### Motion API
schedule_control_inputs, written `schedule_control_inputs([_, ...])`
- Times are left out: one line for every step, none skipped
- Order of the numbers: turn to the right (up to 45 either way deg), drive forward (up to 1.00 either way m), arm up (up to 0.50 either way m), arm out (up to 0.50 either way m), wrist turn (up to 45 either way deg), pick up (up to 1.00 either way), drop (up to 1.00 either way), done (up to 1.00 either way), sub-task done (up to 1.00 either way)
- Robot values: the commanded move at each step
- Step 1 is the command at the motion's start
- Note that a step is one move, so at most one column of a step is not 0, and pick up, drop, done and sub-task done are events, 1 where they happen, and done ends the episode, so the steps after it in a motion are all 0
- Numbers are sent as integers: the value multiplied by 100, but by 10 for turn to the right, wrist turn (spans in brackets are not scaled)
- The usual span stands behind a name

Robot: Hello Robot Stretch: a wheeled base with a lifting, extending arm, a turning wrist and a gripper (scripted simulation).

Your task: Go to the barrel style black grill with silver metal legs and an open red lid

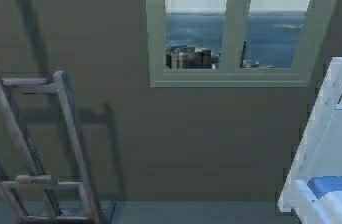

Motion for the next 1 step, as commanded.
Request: schedule_control_inputs([-450, 0, 0, 0, 0, 0, 0, 0, 0])
